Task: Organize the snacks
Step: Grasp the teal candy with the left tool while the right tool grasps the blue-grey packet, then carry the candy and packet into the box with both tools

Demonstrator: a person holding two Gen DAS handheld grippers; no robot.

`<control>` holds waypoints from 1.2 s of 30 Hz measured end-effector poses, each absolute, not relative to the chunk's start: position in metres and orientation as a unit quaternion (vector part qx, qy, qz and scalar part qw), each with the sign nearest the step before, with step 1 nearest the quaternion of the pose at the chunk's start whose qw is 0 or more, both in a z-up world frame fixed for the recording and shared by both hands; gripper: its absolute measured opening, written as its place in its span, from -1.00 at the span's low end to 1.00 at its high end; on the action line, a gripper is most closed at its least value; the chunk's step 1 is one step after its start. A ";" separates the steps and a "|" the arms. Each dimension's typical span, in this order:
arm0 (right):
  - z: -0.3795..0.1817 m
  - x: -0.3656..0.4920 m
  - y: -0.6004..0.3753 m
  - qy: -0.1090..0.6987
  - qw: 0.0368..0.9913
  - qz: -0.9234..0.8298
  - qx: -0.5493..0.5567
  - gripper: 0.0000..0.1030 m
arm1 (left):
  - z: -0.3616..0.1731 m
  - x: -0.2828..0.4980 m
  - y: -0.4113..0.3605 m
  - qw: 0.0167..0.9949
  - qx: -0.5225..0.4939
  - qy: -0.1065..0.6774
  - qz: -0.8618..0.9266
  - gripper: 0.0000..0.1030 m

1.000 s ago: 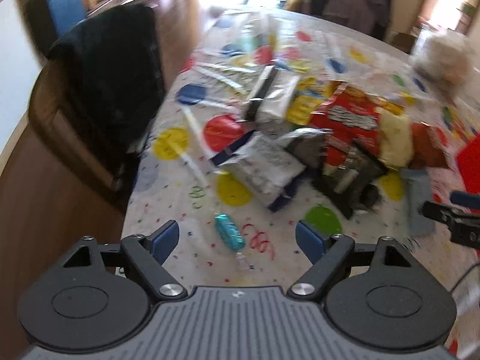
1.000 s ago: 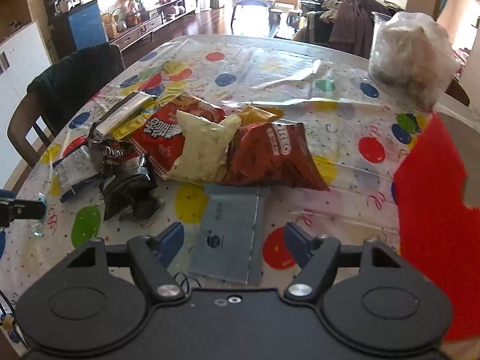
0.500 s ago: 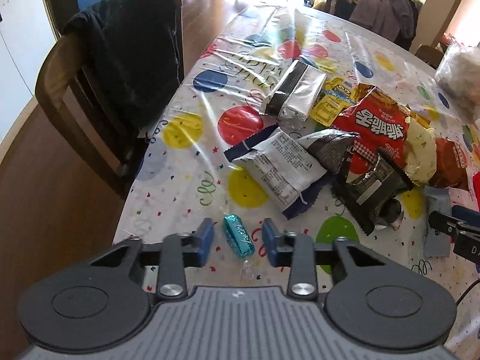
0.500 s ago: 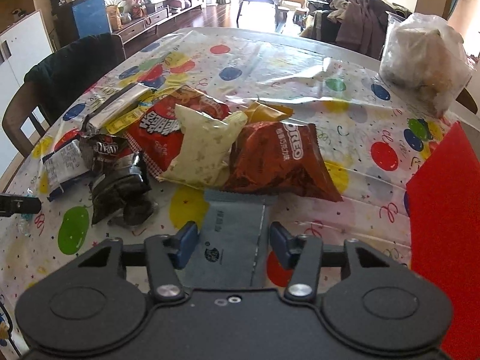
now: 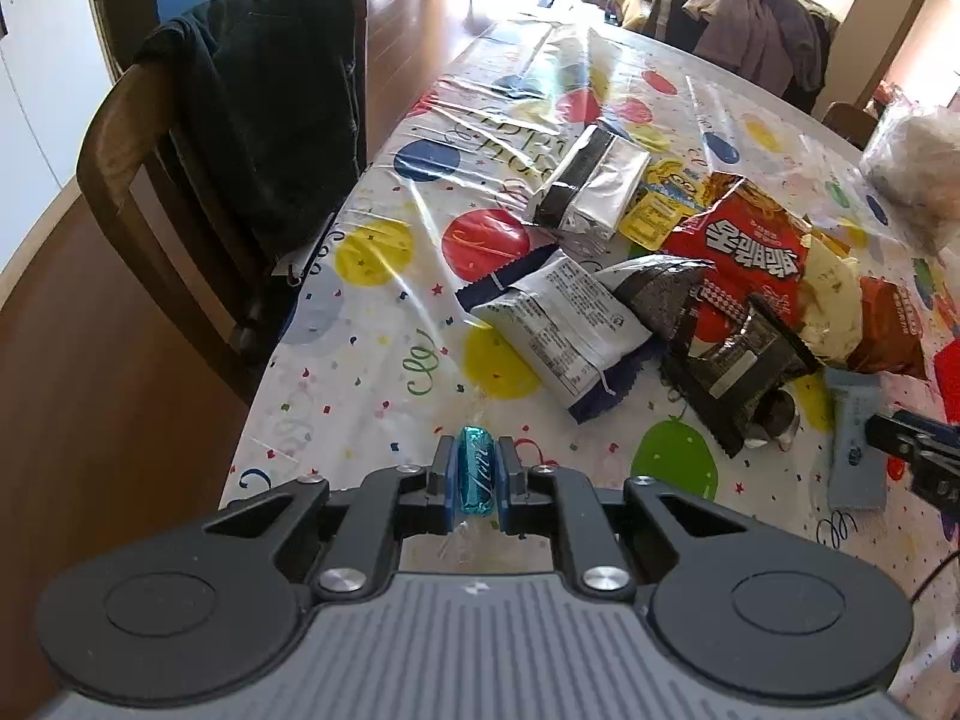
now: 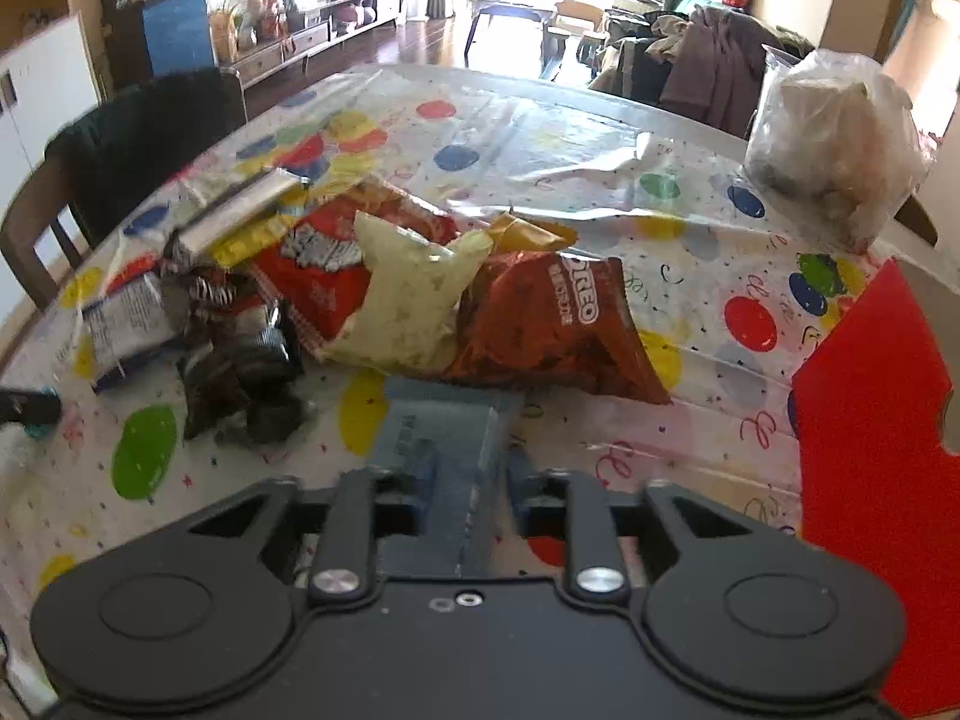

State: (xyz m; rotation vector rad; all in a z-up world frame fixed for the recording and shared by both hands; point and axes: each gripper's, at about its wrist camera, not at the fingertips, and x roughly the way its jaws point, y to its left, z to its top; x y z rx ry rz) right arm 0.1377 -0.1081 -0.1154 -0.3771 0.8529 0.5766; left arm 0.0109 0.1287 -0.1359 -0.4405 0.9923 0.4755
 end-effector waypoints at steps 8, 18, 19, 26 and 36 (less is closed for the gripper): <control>-0.122 0.141 -0.098 0.418 0.852 0.261 -0.178 0.42 | -0.135 0.003 0.125 0.833 -0.203 0.469 0.214 -0.76; -0.130 0.140 -0.095 0.434 0.850 0.255 -0.155 -0.10 | -0.136 -0.001 0.121 0.836 -0.202 0.469 0.200 -0.76; -0.129 0.139 -0.096 0.437 0.850 0.254 -0.151 -0.10 | -0.136 -0.001 0.121 0.837 -0.203 0.468 0.198 -0.76; -0.118 0.127 -0.110 0.452 0.847 0.251 -0.124 -0.10 | -0.131 -0.006 0.117 0.840 -0.205 0.468 0.183 -0.76; -0.086 0.096 -0.133 0.473 0.837 0.251 -0.111 -0.10 | -0.107 -0.007 0.093 0.851 -0.176 0.477 0.133 -0.76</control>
